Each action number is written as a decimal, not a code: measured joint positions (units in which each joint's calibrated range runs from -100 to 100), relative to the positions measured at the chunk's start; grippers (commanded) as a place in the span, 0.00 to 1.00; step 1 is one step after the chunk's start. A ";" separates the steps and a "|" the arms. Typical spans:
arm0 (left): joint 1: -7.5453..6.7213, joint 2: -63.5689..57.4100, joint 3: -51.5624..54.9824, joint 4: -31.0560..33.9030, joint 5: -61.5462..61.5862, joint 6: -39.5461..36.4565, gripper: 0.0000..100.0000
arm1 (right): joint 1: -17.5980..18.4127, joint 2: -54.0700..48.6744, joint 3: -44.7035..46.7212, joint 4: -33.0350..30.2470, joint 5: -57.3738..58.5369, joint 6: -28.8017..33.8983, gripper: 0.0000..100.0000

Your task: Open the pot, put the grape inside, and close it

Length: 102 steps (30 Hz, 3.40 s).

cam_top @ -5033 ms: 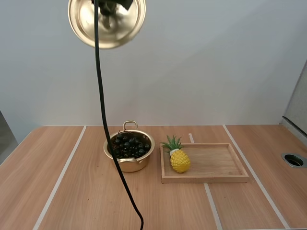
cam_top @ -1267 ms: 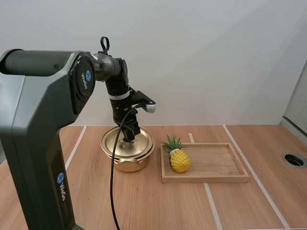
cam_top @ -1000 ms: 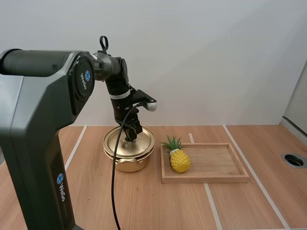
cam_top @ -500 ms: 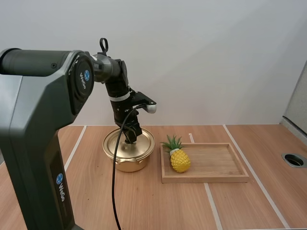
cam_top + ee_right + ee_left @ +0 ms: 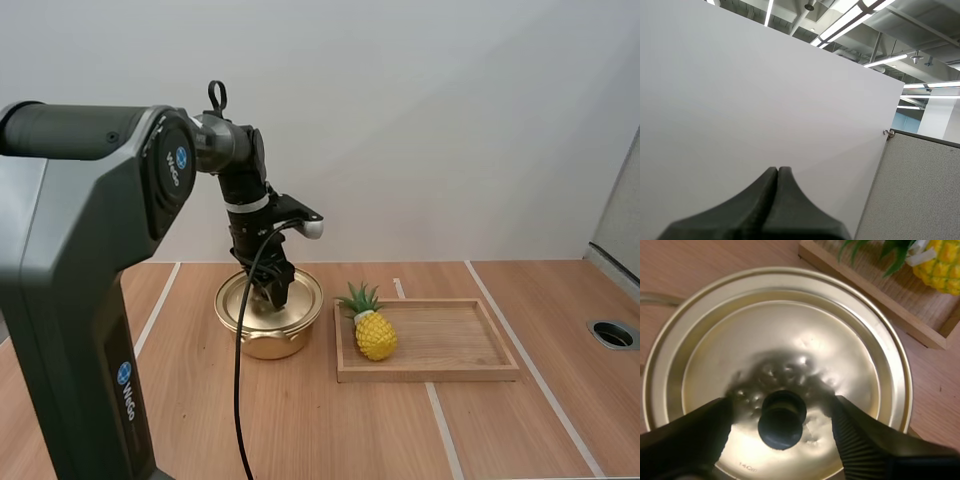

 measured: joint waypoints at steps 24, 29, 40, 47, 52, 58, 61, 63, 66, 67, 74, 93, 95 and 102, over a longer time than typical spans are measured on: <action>0.00 -30.24 -32.16 3.04 -0.19 -13.47 1.00 | 0.00 0.00 0.00 0.85 -4.01 0.00 0.00; 0.00 -37.58 -39.26 3.04 0.18 -18.30 1.00 | 0.00 -0.11 0.00 0.85 -7.23 0.00 0.00; 0.00 -49.16 -45.11 3.14 -3.29 -25.26 0.62 | 0.00 -0.11 0.00 0.85 -10.56 3.10 0.00; 0.00 -51.45 -45.11 5.86 -5.07 -28.48 0.00 | 0.00 -0.11 0.00 0.85 -10.56 3.50 0.00; 0.00 -54.63 -44.34 5.86 -5.49 -30.17 0.00 | 0.00 -0.23 0.00 1.01 -9.84 3.50 0.00; 0.00 -64.21 -35.36 5.86 -10.88 -33.49 0.00 | 0.00 -3.65 0.96 2.18 -8.17 6.49 0.00; 0.00 -70.13 -28.20 6.17 -15.22 -35.90 0.00 | 0.00 -6.67 2.36 2.18 -7.94 8.06 0.00; 0.00 -74.34 -22.86 7.05 -18.28 -37.55 0.00 | 0.00 -9.09 3.27 2.18 -7.89 8.54 0.00; 0.00 -80.29 -15.84 9.34 -23.49 -40.81 0.00 | 0.00 -12.80 4.59 2.18 -7.87 9.06 0.00; 0.00 -82.06 -13.39 10.01 -25.31 -41.69 0.00 | 0.00 -13.81 4.92 2.18 -7.87 9.22 0.00; 1.35 -95.73 0.81 13.00 -41.59 -45.69 0.00 | -0.95 -22.03 9.79 2.32 -7.73 10.11 0.00; 1.88 -107.87 32.19 13.94 -56.65 -47.84 0.00 | -5.78 -32.63 39.46 2.21 -23.09 19.76 0.00; 1.88 -109.26 36.05 14.20 -59.51 -47.84 0.00 | -5.87 -33.75 44.56 2.32 -27.68 20.21 0.00; 1.88 -113.43 50.87 14.53 -67.08 -48.21 0.00 | -5.87 -34.66 60.28 2.44 -38.59 20.87 0.00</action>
